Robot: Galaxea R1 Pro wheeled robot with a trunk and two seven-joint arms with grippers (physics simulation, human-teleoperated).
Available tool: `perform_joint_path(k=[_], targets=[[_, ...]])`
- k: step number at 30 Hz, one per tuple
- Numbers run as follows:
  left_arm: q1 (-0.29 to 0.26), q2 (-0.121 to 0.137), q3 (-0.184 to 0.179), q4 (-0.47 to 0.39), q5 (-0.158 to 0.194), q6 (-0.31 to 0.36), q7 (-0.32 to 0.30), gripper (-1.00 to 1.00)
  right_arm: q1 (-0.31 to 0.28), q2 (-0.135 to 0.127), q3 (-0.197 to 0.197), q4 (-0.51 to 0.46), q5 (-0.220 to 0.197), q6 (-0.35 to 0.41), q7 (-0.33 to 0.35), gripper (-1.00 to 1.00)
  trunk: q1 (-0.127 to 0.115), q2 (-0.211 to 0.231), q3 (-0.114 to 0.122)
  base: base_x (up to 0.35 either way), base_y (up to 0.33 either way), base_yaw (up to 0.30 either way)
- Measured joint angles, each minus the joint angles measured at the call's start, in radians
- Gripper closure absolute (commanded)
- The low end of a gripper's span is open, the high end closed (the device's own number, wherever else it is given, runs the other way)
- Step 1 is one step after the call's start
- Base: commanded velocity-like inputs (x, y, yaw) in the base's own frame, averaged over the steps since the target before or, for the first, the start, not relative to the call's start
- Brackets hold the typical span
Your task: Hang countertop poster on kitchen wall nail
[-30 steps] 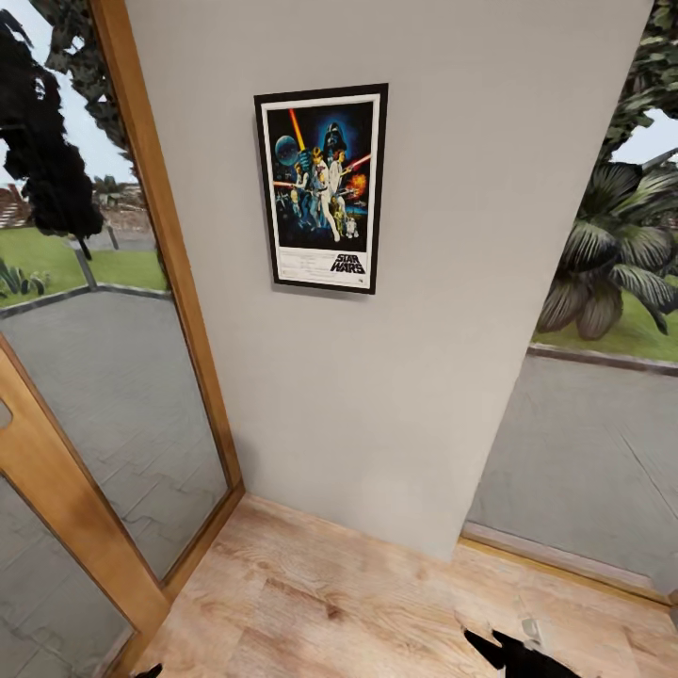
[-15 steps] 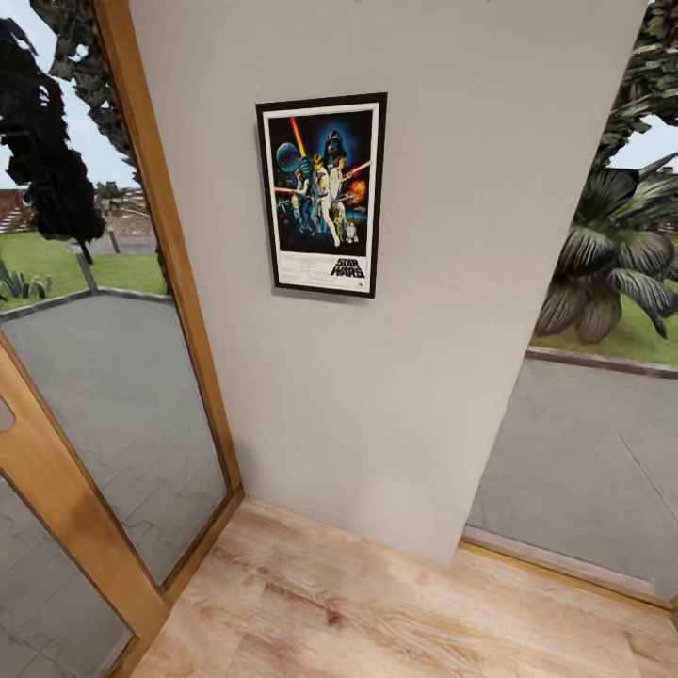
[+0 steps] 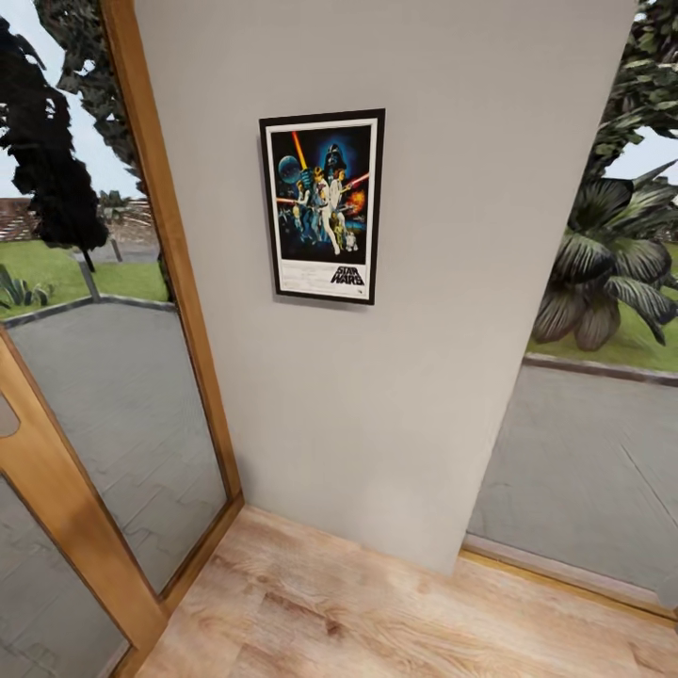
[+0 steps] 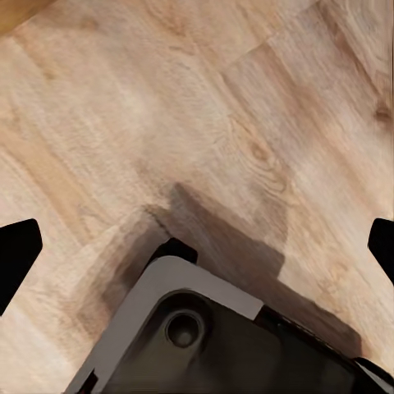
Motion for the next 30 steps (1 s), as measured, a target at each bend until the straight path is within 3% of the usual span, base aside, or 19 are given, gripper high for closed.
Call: perform_joint_path(k=[5, 10, 11, 12, 30], targets=[[0.0, -0.004, -0.003, 0.0, -0.042, -0.002, 0.003, -1.0, 0.0, 0.007, 0.0, 0.0, 0.001, 0.0, -0.098, -1.0, 0.0, 0.0, 0.008, 0.0, 0.0, 0.0], [0.0, -0.006, -0.006, 0.001, -0.062, -0.003, 0.005, -1.0, 0.0, 0.017, 0.001, 0.0, 0.003, 0.0, -0.192, -1.0, 0.0, 0.0, 0.017, 0.0, 0.0, 0.0], [0.0, -0.006, -0.007, 0.003, -0.066, -0.007, 0.006, -1.0, 0.0, 0.027, 0.0, 0.0, 0.004, 0.001, -0.262, -1.0, 0.0, 0.0, 0.018, 0.0, 0.0, 0.0], [0.0, -0.006, -0.008, 0.004, -0.067, -0.009, 0.007, -1.0, 0.0, 0.029, 0.0, 0.0, 0.004, 0.001, -0.279, -1.0, 0.0, 0.0, 0.02, 0.0, 0.0, 0.0], [0.0, -0.006, -0.011, 0.007, -0.069, -0.011, 0.007, -1.0, 0.0, 0.033, -0.001, 0.002, 0.003, 0.001, -0.31, -1.0, 0.0, -0.001, 0.049, 0.0, 0.0, 0.0]])
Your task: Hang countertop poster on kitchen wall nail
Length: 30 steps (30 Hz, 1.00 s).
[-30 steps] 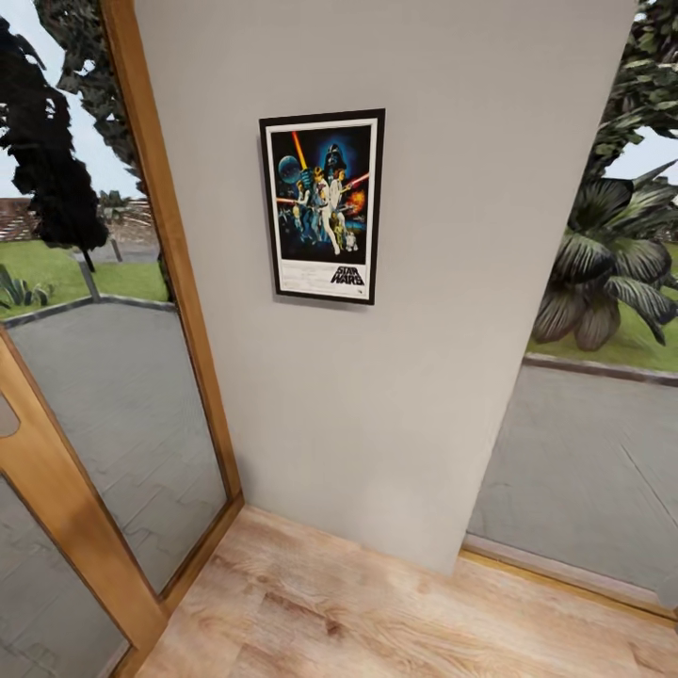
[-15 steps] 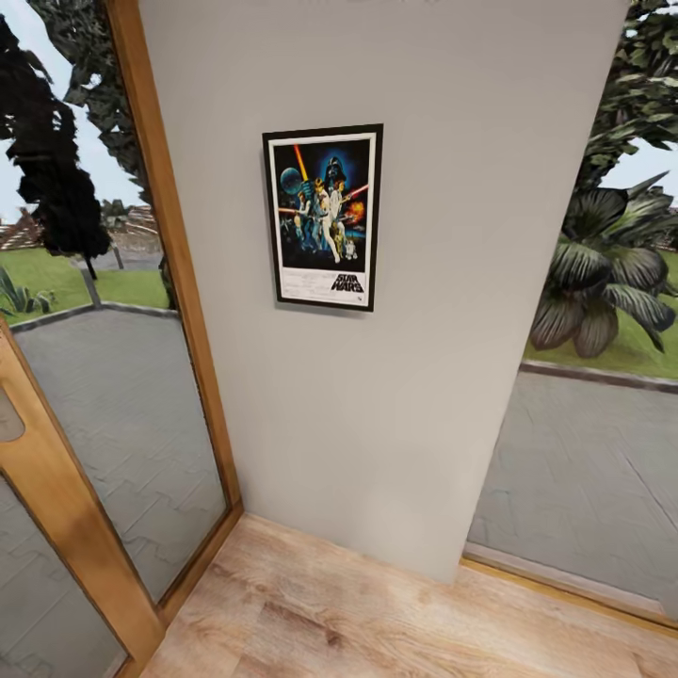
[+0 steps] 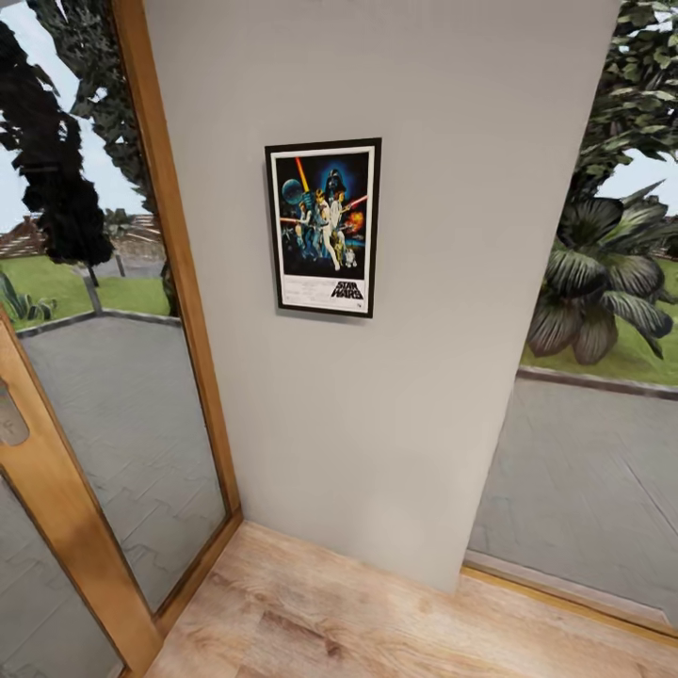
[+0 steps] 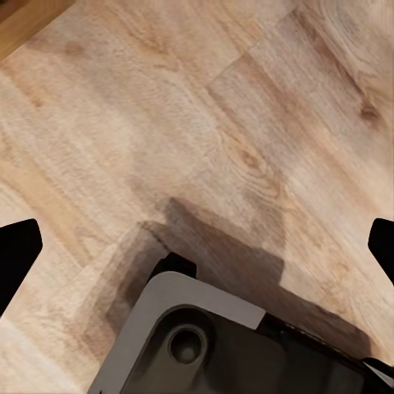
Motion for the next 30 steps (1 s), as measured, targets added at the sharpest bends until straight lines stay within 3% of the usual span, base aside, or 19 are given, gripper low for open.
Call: perform_joint_path(k=[14, 23, 30], targets=[[0.0, -0.003, 0.0, 0.0, 0.002, 0.001, 0.0, -1.0, 0.0, 0.0, 0.0, 0.019, 0.0, 0.006, 0.0, -1.0, 0.0, -0.001, 0.018, 0.0, 0.0, 0.0], [0.0, -0.035, 0.001, 0.001, 0.003, 0.001, 0.0, -1.0, 0.001, 0.013, 0.0, 0.028, -0.002, 0.007, -0.001, -1.0, 0.0, 0.0, 0.019, 0.0, 0.0, 0.0], [0.0, -0.039, 0.001, 0.002, 0.003, 0.001, 0.0, -1.0, 0.001, 0.018, 0.0, 0.029, -0.002, 0.007, -0.001, -1.0, 0.0, -0.001, 0.019, 0.0, 0.0, 0.0]])
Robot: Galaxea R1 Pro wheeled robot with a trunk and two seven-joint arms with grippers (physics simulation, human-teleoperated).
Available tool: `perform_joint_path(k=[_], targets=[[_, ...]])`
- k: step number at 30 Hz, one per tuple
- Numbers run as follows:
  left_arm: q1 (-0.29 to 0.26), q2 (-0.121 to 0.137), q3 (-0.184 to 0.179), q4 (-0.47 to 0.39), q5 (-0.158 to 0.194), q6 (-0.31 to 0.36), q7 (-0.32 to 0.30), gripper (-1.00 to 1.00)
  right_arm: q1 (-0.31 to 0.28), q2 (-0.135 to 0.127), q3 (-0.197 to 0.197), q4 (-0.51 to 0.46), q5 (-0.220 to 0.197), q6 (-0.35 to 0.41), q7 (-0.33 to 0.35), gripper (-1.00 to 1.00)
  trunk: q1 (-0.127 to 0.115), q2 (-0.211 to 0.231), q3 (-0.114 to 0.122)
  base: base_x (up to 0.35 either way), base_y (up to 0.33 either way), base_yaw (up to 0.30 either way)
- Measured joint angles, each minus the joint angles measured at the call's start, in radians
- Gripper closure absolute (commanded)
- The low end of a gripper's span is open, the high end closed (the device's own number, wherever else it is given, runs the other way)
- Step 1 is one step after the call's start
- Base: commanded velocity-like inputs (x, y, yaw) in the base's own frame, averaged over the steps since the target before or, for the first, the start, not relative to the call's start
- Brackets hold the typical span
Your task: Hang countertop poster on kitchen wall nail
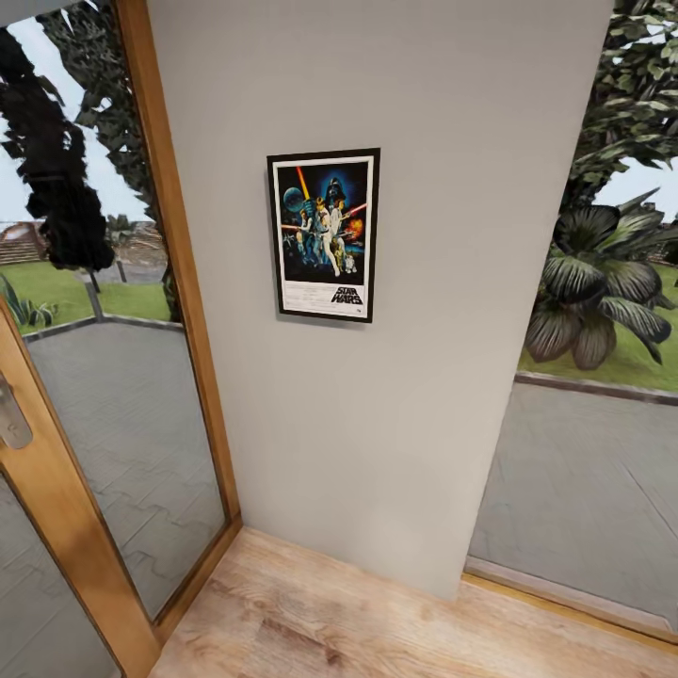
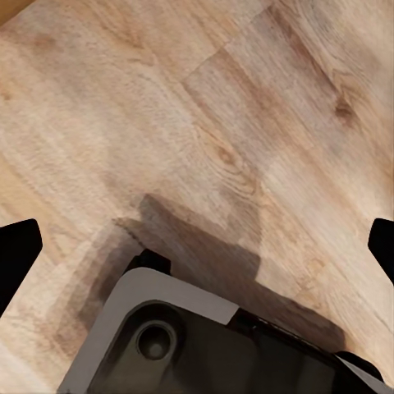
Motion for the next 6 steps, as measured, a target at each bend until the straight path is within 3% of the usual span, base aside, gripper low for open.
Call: perform_joint_path(k=[6], targets=[[0.0, -0.001, 0.0, 0.0, 0.0, 0.0, 0.0, -1.0, 0.0, 0.002, 0.0, 0.0, 0.0, 0.0, 0.0, -1.0, 0.0, 0.0, 0.0, 0.0, 0.0, 0.0]])
